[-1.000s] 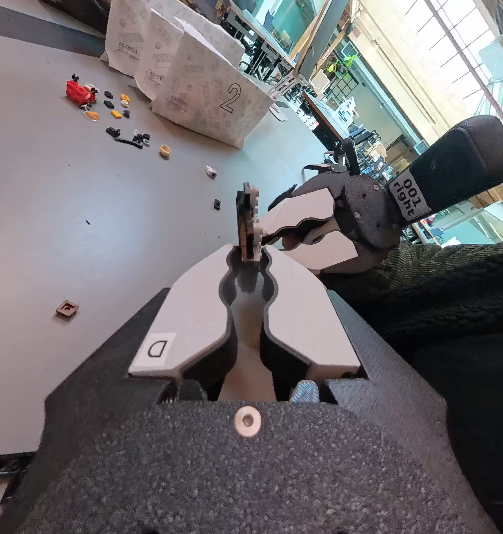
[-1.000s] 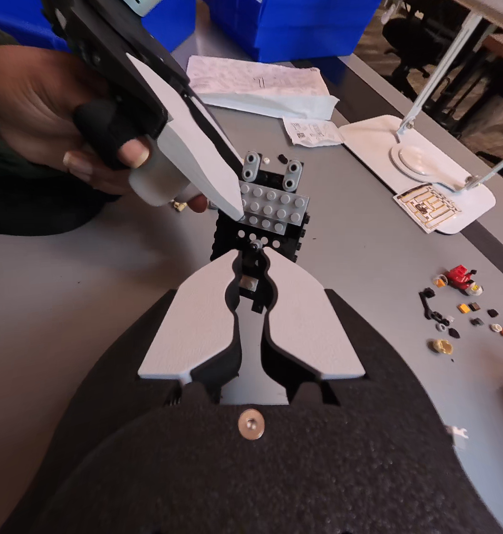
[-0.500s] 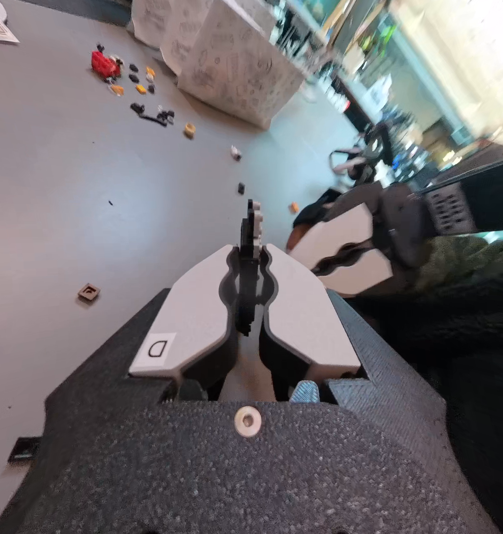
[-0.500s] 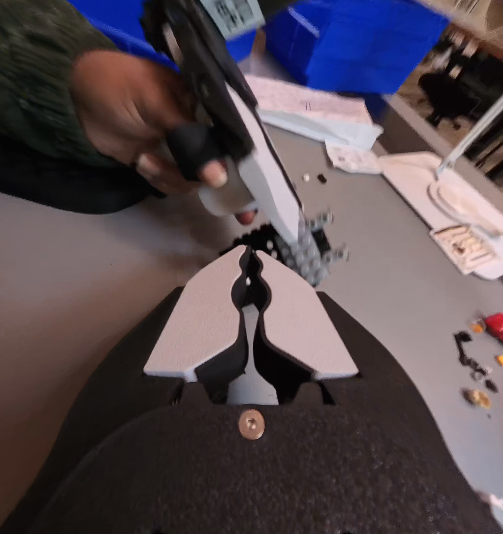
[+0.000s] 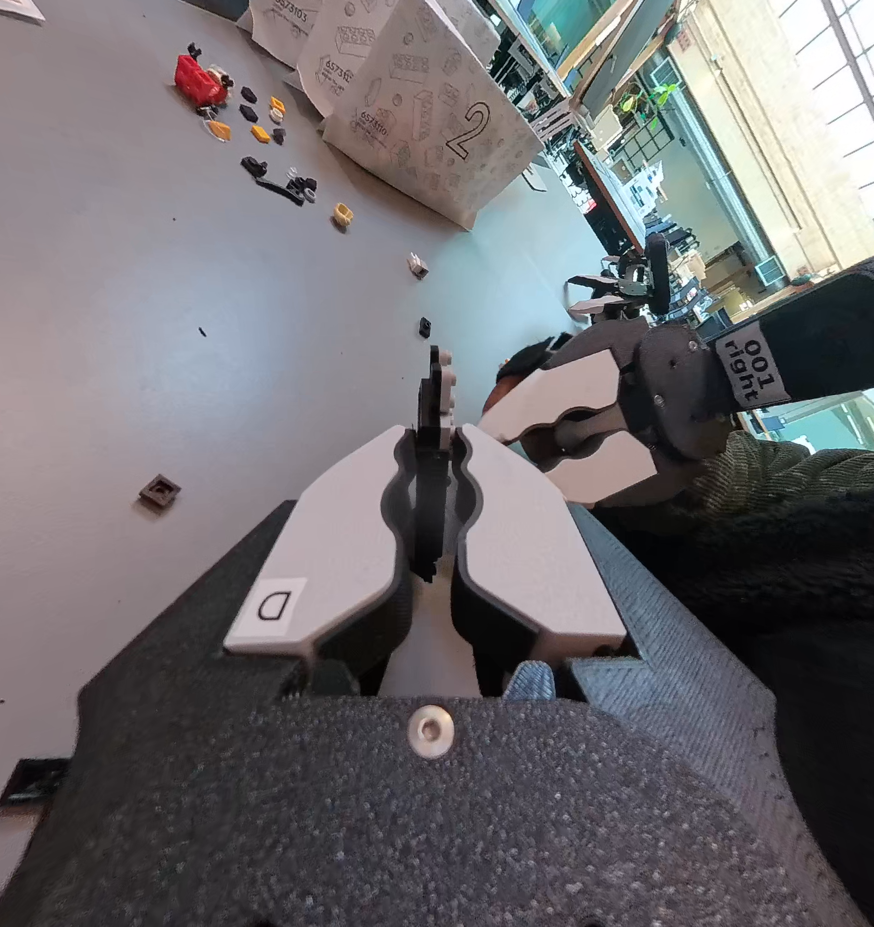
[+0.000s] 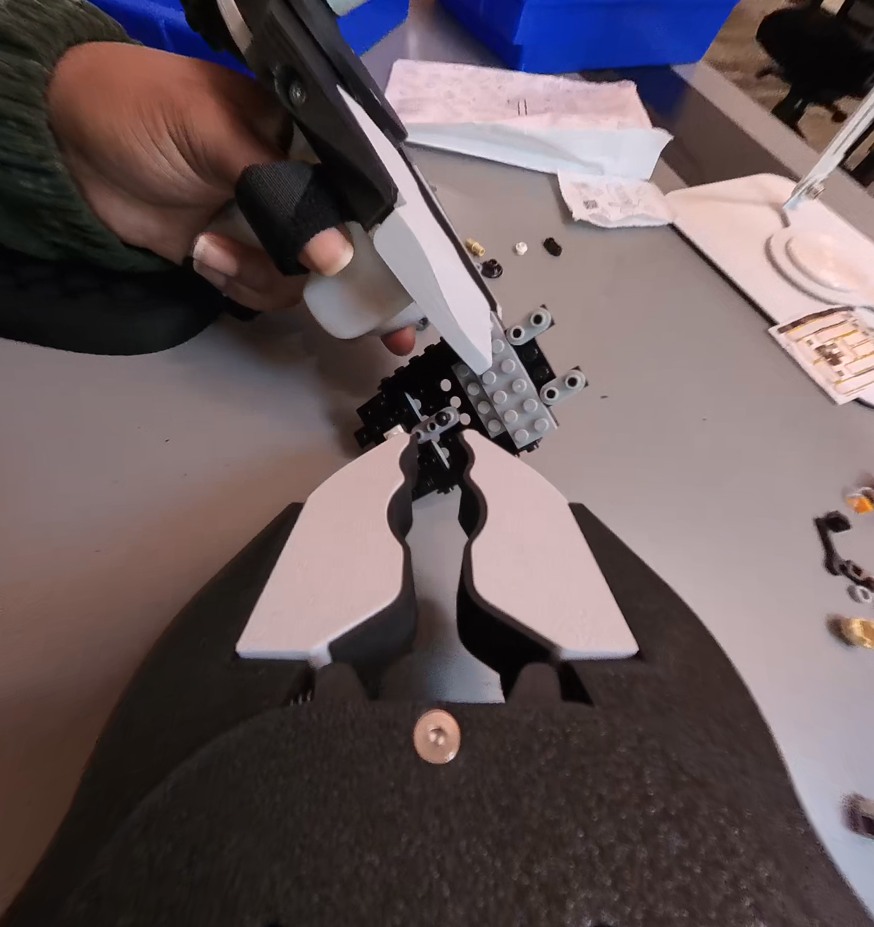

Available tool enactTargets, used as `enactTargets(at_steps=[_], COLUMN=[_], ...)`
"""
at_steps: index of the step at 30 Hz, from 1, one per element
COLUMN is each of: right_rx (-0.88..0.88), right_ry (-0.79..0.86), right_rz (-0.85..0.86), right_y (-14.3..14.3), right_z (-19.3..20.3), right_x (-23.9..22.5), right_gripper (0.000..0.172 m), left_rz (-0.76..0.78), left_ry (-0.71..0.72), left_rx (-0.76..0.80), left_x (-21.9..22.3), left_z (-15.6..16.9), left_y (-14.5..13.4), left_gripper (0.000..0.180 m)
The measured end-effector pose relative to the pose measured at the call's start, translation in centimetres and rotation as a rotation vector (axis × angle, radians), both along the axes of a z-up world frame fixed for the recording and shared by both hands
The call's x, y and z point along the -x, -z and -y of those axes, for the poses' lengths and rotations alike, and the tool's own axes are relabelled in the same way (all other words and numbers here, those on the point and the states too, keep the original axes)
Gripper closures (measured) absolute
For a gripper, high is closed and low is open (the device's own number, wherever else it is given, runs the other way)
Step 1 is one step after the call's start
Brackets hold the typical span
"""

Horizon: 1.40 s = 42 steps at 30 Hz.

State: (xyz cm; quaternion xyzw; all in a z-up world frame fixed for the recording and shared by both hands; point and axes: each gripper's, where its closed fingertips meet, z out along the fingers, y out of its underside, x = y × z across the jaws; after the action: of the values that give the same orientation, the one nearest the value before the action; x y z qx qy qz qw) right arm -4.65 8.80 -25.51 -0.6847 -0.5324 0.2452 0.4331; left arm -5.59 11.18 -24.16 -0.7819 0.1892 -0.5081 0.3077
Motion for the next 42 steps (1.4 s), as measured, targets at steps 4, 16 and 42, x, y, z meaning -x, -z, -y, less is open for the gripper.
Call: enactTargets(at_steps=[4,16,42], right_rx=[-0.018,-0.315,-0.087], right_ry=[0.025,-0.041,-0.028], right_rz=[0.052,0.155,0.037], right_y=[0.7,0.2,0.1], right_z=[-0.3,0.9,0.7], right_x=[0.8,1.1,-0.9], right_gripper=[0.163,0.168,0.167], left_rz=[0.012,-0.044,-0.120], left_ry=[0.015,0.019,0.179], left_rx=[0.021,-0.008,0.011], left_x=[-0.5,-0.6,-2.0], left_z=[0.3,0.3,2.5], left_y=[0.1,0.7,2.3], left_gripper=[0.167,0.165,0.165])
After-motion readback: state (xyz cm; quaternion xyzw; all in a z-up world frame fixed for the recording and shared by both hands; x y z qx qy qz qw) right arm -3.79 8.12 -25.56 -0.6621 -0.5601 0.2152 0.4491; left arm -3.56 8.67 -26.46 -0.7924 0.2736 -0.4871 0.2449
